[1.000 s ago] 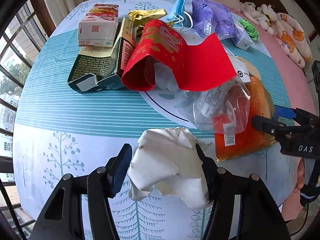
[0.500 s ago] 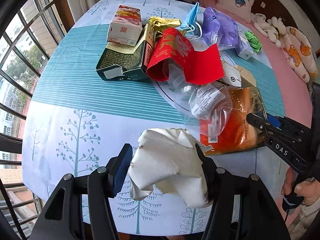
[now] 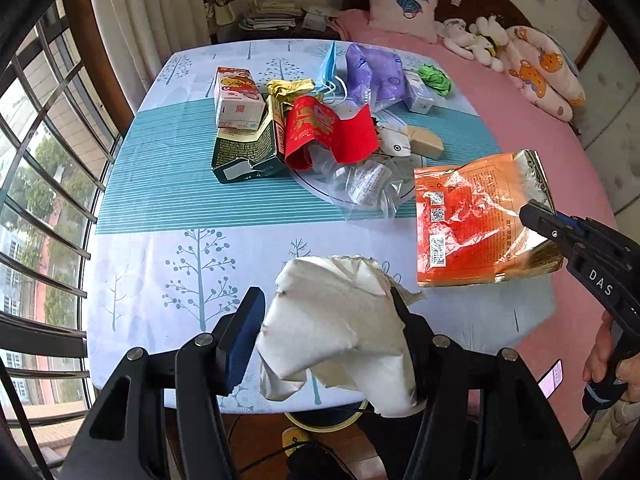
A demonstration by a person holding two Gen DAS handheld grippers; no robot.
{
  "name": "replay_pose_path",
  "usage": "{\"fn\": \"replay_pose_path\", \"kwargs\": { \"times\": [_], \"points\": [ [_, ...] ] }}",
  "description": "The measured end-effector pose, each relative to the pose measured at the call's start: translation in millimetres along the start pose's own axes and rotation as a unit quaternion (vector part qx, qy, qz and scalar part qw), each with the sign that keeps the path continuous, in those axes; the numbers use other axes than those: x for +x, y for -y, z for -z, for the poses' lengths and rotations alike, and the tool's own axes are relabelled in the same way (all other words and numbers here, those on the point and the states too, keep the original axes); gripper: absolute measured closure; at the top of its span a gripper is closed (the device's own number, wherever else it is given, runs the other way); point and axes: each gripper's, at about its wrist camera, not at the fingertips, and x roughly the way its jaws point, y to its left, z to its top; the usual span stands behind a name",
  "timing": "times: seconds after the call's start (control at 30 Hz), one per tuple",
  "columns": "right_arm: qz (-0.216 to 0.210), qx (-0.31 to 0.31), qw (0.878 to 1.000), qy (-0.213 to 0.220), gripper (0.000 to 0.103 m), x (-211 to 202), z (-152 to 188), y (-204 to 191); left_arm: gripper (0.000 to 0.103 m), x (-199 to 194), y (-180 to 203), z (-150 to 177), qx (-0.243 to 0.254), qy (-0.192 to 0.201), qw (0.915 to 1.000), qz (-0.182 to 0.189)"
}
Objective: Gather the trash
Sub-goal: 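Lift the tissue and orange-gold bag and carry both over the trash bin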
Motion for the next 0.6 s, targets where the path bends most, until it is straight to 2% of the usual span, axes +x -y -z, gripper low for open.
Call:
{"fn": "replay_pose_path", "kwargs": {
  "times": [0.2, 0.37, 0.6],
  "points": [
    [0.035, 0.019, 0.999, 0.03, 0.096, -49.1, 40.2, -36.1, 0.045, -29.5, -11.0, 37.6, 0.038, 0.008, 0.9988, 0.03],
    [0.039, 0.043, 0.997, 0.042, 0.096, -77.3, 78.8, -58.8, 0.045, -35.6, -13.4, 73.6, 0.064, -0.002, 0.9967, 0.048],
    [0.036, 0.053, 0.998, 0.01, 0.096, -87.7, 127.3, -81.0, 0.045, -36.4, -14.4, 119.7, 0.065, -0.033, 0.9955, 0.06]
  ]
}}
